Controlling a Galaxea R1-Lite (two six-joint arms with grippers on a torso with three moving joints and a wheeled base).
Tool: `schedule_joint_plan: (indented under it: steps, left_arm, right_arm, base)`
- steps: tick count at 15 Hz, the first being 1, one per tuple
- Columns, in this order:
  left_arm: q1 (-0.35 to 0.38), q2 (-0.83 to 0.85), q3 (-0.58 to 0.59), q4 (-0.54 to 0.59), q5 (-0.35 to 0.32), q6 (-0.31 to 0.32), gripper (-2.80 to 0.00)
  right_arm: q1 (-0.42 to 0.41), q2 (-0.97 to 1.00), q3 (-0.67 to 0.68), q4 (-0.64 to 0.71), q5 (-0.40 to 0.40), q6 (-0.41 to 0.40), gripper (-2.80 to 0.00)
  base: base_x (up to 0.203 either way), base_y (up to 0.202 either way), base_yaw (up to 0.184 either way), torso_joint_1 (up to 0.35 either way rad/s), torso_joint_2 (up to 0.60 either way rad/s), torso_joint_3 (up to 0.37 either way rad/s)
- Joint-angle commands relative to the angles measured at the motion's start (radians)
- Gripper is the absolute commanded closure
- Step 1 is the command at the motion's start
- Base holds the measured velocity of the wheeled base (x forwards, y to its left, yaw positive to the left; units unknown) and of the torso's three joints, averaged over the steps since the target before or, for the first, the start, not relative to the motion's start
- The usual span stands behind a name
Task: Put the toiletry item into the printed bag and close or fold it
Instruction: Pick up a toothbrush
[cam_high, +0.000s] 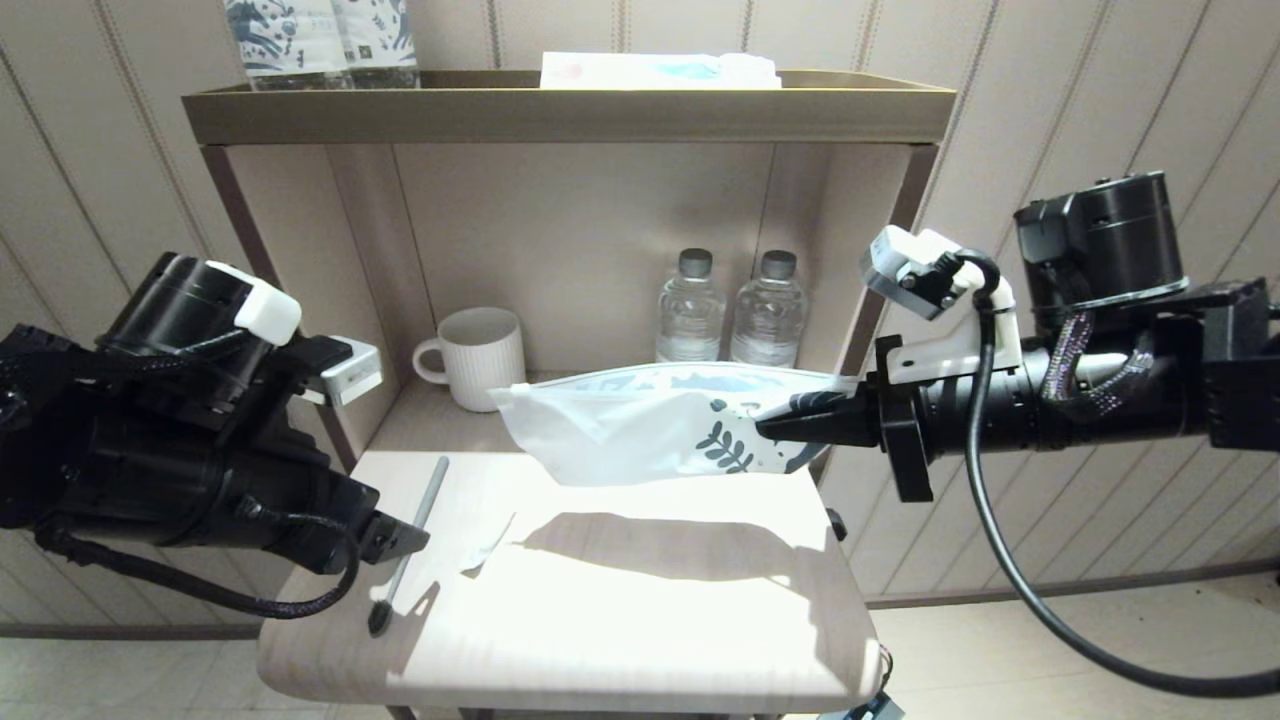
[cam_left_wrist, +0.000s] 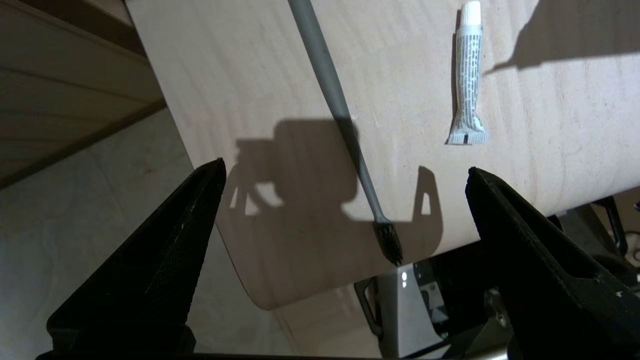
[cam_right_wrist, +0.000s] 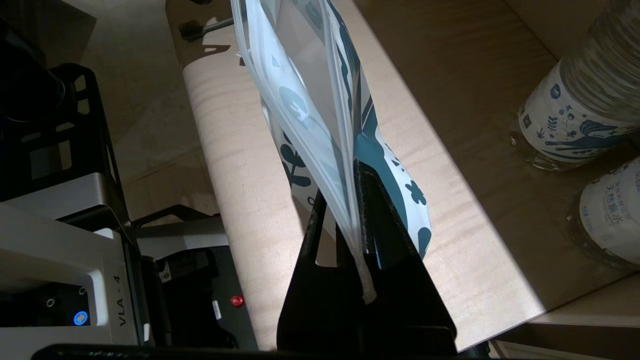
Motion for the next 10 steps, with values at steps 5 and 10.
schedule_joint_plan:
  steps: [5,10]
  left_arm:
    - [-0.001,0.161,-0.122,0.084,0.02,-0.04,-2.8]
    - [0.003,0.313,-0.226,0.084,0.036,-0.041,-2.8]
  right_arm:
    - [0.001,-0.004,0.004,0.001,0.014,-0.002,0.0]
    - [0.0,-0.005,0.005,0.001,0.014,-0.004,0.0]
  base:
    - [0.0,0.0,0.0,0.0,0.0,0.0]
    - [0.0,0.0,0.0,0.0,0.0,0.0]
